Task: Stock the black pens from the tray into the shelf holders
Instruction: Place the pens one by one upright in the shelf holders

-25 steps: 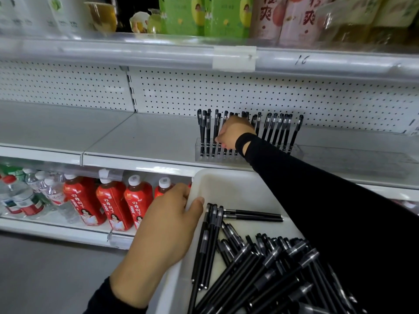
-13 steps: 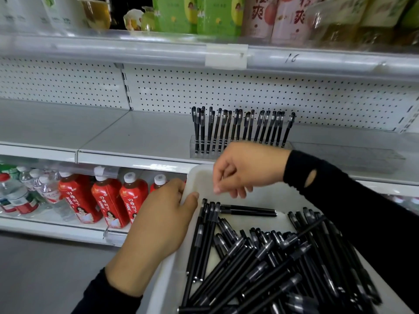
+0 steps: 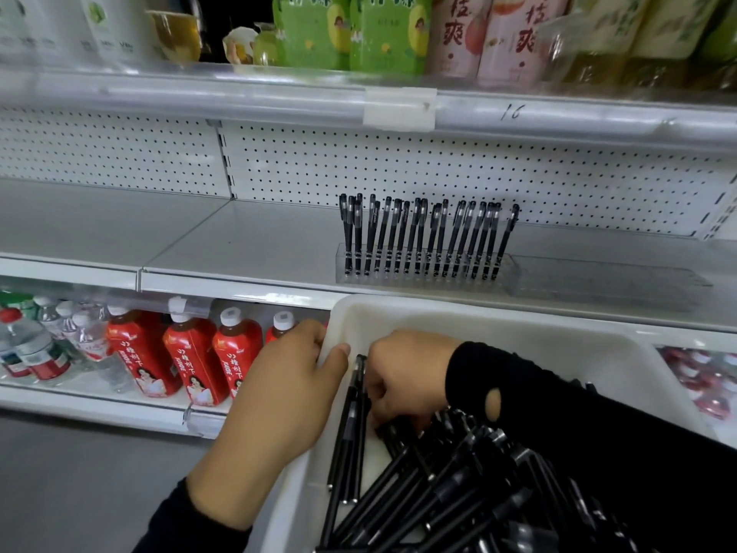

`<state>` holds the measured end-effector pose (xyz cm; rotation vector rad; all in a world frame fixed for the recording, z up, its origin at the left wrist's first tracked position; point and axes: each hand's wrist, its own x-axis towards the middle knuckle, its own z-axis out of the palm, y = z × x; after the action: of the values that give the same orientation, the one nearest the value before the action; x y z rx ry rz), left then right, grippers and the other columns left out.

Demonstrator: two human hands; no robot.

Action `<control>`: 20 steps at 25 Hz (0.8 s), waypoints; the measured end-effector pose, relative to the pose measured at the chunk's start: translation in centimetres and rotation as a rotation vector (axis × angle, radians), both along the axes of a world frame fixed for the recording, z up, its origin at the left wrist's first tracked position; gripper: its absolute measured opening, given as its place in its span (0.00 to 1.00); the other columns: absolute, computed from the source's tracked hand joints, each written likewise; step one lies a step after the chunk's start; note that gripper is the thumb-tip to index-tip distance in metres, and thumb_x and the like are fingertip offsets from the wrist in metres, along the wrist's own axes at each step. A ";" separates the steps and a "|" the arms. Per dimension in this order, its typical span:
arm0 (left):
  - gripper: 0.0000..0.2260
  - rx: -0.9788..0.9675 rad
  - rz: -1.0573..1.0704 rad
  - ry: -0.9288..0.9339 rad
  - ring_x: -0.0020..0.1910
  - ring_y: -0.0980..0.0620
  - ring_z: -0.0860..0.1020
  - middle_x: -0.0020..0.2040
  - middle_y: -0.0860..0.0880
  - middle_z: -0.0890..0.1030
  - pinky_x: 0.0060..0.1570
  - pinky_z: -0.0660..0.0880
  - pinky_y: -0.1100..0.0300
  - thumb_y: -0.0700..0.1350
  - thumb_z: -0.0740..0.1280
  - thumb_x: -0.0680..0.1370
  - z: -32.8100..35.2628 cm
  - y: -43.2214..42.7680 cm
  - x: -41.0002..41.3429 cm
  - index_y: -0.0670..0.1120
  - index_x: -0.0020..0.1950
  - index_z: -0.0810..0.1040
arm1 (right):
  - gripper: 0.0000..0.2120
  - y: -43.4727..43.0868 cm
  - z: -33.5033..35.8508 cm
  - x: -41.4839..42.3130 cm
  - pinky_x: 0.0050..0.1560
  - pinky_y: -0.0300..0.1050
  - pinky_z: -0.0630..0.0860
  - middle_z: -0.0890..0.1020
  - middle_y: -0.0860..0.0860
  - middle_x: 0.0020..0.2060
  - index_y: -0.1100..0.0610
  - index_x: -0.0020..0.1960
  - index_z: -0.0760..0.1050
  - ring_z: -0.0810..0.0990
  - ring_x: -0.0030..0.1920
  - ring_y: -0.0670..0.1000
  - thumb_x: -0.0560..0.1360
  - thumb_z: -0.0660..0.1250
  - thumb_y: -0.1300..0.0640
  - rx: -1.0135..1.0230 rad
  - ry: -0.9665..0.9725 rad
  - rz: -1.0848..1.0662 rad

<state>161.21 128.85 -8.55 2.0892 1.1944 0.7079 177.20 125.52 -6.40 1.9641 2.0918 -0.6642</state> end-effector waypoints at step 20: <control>0.08 -0.010 0.000 0.038 0.36 0.54 0.78 0.36 0.50 0.81 0.33 0.69 0.58 0.54 0.62 0.81 0.1 0.0 0.0 0.51 0.47 0.75 | 0.12 8.3 6.1 9.9 0.36 0.39 0.75 0.86 0.58 0.48 0.61 0.56 0.82 0.76 0.38 0.49 0.74 0.74 0.60 0.567 0.861 -0.640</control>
<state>161.23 128.81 -8.46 2.1028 1.2155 0.6636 187.07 133.79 -0.34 3.1621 2.1909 -1.3422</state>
